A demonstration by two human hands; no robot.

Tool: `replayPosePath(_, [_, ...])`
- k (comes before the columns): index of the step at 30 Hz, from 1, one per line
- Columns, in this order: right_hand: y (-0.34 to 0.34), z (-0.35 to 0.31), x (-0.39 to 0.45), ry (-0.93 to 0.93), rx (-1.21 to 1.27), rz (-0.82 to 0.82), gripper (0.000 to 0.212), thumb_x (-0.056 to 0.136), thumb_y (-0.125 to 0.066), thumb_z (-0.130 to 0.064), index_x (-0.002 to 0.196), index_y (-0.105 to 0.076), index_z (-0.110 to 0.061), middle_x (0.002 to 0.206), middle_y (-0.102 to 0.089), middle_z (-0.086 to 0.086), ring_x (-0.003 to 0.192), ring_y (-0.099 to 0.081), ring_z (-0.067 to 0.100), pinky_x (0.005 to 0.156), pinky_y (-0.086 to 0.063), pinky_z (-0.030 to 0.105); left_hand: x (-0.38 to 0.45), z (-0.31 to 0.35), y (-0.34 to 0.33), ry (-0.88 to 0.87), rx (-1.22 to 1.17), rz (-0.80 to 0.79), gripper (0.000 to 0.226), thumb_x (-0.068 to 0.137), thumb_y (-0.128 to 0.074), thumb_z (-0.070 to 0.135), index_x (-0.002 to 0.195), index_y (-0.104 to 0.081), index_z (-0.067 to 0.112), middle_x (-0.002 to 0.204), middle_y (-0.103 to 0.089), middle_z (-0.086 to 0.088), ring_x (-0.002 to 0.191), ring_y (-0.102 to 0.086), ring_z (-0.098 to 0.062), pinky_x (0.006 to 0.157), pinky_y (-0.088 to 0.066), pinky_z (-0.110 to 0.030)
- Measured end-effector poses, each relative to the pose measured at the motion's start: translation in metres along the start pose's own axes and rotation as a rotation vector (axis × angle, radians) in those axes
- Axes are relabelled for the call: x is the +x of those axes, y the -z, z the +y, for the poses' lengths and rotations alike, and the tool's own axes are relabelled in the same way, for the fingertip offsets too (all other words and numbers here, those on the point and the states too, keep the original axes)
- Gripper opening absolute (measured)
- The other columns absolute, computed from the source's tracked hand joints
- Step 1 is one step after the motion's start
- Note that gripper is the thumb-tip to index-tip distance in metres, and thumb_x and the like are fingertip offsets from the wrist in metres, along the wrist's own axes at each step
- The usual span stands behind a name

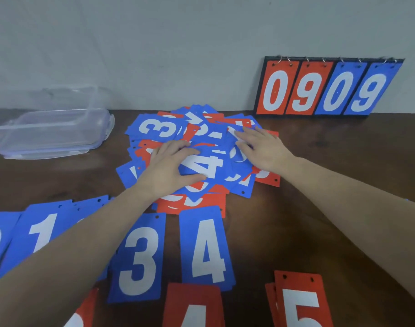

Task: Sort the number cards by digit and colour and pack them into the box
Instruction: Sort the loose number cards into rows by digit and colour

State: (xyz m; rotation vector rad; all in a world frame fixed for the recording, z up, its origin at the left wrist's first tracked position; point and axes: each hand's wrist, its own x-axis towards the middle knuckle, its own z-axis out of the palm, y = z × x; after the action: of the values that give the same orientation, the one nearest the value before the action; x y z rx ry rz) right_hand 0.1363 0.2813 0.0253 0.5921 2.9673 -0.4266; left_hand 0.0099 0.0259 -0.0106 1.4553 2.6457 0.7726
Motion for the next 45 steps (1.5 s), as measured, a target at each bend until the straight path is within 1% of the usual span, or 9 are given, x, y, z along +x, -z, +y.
replayPosePath(4, [-0.005,0.019,-0.012,-0.004,-0.077,0.032,0.052,0.106,-0.025,-0.056,0.153,-0.038,-0.038,0.163,-0.03,-0.01,0.152,-0.022,0.019,0.124,-0.015,0.051,0.002,-0.003,-0.003,0.02,0.014,-0.038,0.086,0.069,-0.045,0.086,0.14,-0.052,0.038,0.152,-0.043,0.013,0.143,-0.033,-0.012,0.112,-0.013,-0.029])
replayPosePath(10, [0.003,0.046,-0.031,-0.127,0.074,0.137,0.035,0.094,-0.056,-0.061,0.113,-0.06,-0.032,0.143,-0.053,-0.005,0.135,-0.045,0.018,0.109,-0.042,0.045,0.001,-0.004,-0.003,0.015,0.008,-0.004,0.082,0.073,-0.046,0.084,0.139,-0.054,0.036,0.149,-0.049,0.012,0.139,-0.039,-0.012,0.112,-0.016,-0.029])
replayPosePath(15, [0.013,0.04,-0.032,-0.148,0.125,0.033,0.068,0.088,-0.064,-0.064,0.144,-0.043,-0.033,0.155,-0.043,-0.003,0.14,-0.044,0.022,0.111,-0.044,0.05,-0.002,0.0,-0.002,-0.002,0.026,0.043,0.08,0.076,-0.047,0.081,0.141,-0.052,0.035,0.147,-0.05,0.011,0.139,-0.038,-0.012,0.111,-0.015,-0.03])
replayPosePath(21, [0.016,0.042,-0.038,-0.184,0.125,0.135,0.079,0.082,-0.075,-0.057,0.148,-0.038,-0.034,0.149,-0.046,-0.001,0.136,-0.046,0.022,0.11,-0.044,0.052,-0.003,0.0,-0.001,0.003,0.038,0.021,0.081,0.077,-0.044,0.082,0.144,-0.05,0.037,0.15,-0.048,0.013,0.142,-0.038,-0.012,0.112,-0.013,-0.029])
replayPosePath(25, [0.013,0.053,-0.053,-0.253,0.159,0.196,0.061,0.094,-0.069,-0.04,0.148,-0.042,-0.03,0.146,-0.051,-0.001,0.134,-0.049,0.02,0.098,-0.053,0.042,-0.006,0.003,0.001,0.01,0.061,0.075,0.076,0.078,-0.046,0.08,0.142,-0.051,0.038,0.145,-0.051,0.012,0.136,-0.04,-0.011,0.108,-0.016,-0.03])
replayPosePath(32, [0.009,0.06,-0.082,-0.305,0.633,0.347,0.025,0.099,-0.064,-0.034,0.123,-0.055,-0.033,0.119,-0.061,-0.012,0.119,-0.058,0.01,0.065,-0.053,0.023,-0.007,0.006,0.005,-0.042,-0.035,0.058,0.078,0.081,-0.056,0.073,0.145,-0.05,0.03,0.149,-0.049,0.007,0.138,-0.04,-0.012,0.114,-0.029,-0.036])
replayPosePath(38, [0.011,0.049,-0.098,-0.309,0.776,0.385,0.021,0.096,-0.067,-0.036,0.114,-0.056,-0.035,0.11,-0.061,-0.019,0.116,-0.06,0.009,0.063,-0.054,0.021,-0.002,0.023,0.018,0.044,-0.12,0.121,0.069,0.084,-0.081,0.024,0.145,-0.049,0.032,0.16,-0.031,0.006,0.147,-0.026,-0.011,0.11,-0.028,-0.023])
replayPosePath(41, [0.011,0.044,-0.105,-0.312,0.83,0.39,0.02,0.095,-0.067,-0.037,0.112,-0.056,-0.036,0.107,-0.061,-0.022,0.111,-0.062,0.007,0.062,-0.054,0.019,0.001,0.034,0.028,0.126,-0.18,0.142,0.075,0.086,-0.08,0.02,0.148,-0.042,0.035,0.162,-0.024,0.006,0.143,-0.025,-0.006,0.102,-0.032,-0.018])
replayPosePath(45, [0.01,0.038,-0.114,-0.325,0.929,0.399,0.021,0.094,-0.067,-0.04,0.112,-0.058,-0.034,0.106,-0.065,-0.019,0.105,-0.067,0.005,0.066,-0.056,0.021,0.001,0.041,0.046,0.225,-0.26,0.199,0.072,0.088,-0.078,0.027,0.149,-0.04,0.031,0.144,-0.041,0.012,0.131,-0.038,-0.003,0.104,-0.032,-0.02])
